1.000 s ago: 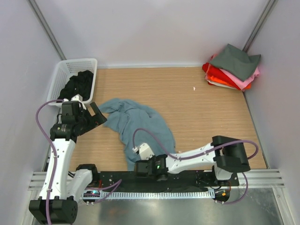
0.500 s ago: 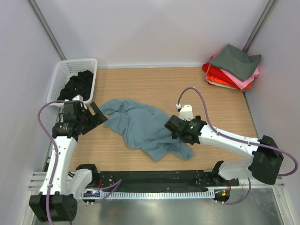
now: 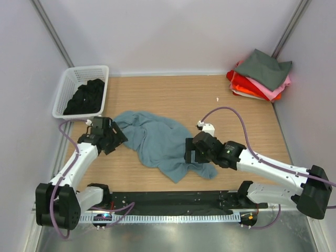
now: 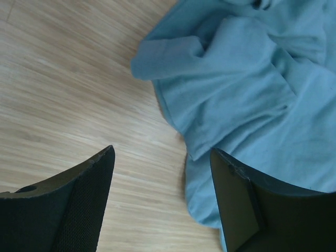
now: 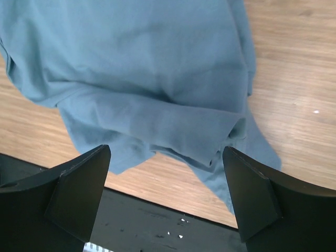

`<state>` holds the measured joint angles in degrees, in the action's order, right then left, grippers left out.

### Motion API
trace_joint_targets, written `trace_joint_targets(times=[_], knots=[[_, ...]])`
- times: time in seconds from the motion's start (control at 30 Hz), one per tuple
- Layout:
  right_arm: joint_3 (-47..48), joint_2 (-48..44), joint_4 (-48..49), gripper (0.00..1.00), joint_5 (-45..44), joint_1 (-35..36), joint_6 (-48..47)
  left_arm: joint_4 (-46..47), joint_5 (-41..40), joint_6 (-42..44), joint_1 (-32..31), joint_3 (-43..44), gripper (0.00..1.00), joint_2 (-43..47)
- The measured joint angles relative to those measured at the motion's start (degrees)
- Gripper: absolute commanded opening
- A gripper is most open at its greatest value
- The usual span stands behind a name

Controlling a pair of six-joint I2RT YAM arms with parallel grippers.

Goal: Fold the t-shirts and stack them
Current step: Flatten the tshirt out

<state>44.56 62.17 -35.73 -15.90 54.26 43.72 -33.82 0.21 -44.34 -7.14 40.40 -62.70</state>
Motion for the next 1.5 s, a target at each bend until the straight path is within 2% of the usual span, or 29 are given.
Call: trace_joint_targets(times=[0.23, 0.43, 0.6, 0.77, 1.2, 1.47, 1.5], knots=[[-2.2, 0.0, 1.7, 0.94, 4.3, 0.3, 0.0, 10.9, -4.5, -4.9, 0.0, -5.1, 0.73, -6.9], [-3.0, 0.3, 3.9, 0.94, 6.0, 0.3, 0.0, 16.7, -1.9, -6.6, -0.3, -3.9, 0.67, -14.6], [-3.8, 1.1, 5.0, 0.94, 6.7, 0.3, 0.0, 18.2, -0.1, -9.8, -4.0, -4.9, 0.65, -11.4], [-3.9, 2.9, 6.3, 0.94, 7.2, 0.3, 0.0, 18.1, -0.3, -12.8, -10.6, -7.0, 0.64, -5.2], [-5.4, 2.6, 7.0, 0.94, 7.3, 0.3, 0.2, 18.1, -1.8, -15.6, -14.5, -8.3, 0.55, -8.7], [-5.8, 2.5, 7.0, 0.94, 7.3, 0.3, 0.2, 18.1, -4.0, -16.6, -15.6, -9.4, 0.35, -8.7], [-5.8, 2.5, 7.0, 0.94, 7.3, 0.3, 0.2, 18.1, -4.5, -16.6, -15.6, -9.4, 0.35, -8.7]])
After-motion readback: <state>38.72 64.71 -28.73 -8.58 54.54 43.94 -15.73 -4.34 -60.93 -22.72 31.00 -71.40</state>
